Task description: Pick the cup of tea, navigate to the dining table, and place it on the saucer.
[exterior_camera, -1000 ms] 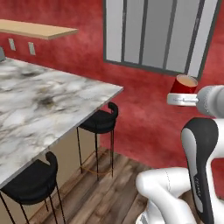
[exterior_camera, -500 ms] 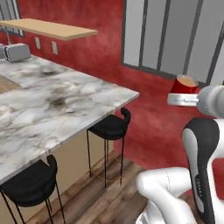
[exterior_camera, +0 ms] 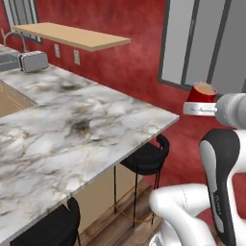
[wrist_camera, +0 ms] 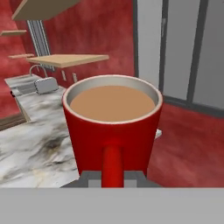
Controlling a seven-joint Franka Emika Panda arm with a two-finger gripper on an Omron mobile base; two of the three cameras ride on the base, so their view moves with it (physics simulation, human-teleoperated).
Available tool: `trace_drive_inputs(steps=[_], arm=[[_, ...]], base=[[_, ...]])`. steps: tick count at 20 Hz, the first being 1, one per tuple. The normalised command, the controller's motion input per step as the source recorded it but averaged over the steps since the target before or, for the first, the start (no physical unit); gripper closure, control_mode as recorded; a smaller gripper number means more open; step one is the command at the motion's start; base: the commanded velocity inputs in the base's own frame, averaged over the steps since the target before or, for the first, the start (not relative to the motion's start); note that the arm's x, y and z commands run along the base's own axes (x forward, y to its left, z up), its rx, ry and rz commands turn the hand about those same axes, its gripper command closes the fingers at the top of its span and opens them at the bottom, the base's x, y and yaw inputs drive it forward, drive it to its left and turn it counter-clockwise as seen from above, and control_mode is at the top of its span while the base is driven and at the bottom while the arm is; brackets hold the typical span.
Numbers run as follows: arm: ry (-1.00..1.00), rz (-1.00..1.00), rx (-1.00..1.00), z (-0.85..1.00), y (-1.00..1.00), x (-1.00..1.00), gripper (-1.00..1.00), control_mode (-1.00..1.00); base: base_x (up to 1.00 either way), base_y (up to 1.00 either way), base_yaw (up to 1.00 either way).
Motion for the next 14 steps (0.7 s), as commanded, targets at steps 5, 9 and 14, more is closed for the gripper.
trace_drive_inputs(steps=[5, 9, 14], arm=[[0.0, 0.0, 0.0, 0.0, 0.0, 0.0, 1.0, 1.0], [0.0, 0.0, 0.0, 0.0, 0.0, 0.0, 1.0, 1.0], [0.0, 0.0, 0.0, 0.0, 0.0, 0.0, 1.0, 1.0]], base=[[0.13, 0.01, 0.03], [0.06, 0.0, 0.0], [0.6, 0.0, 0.05]])
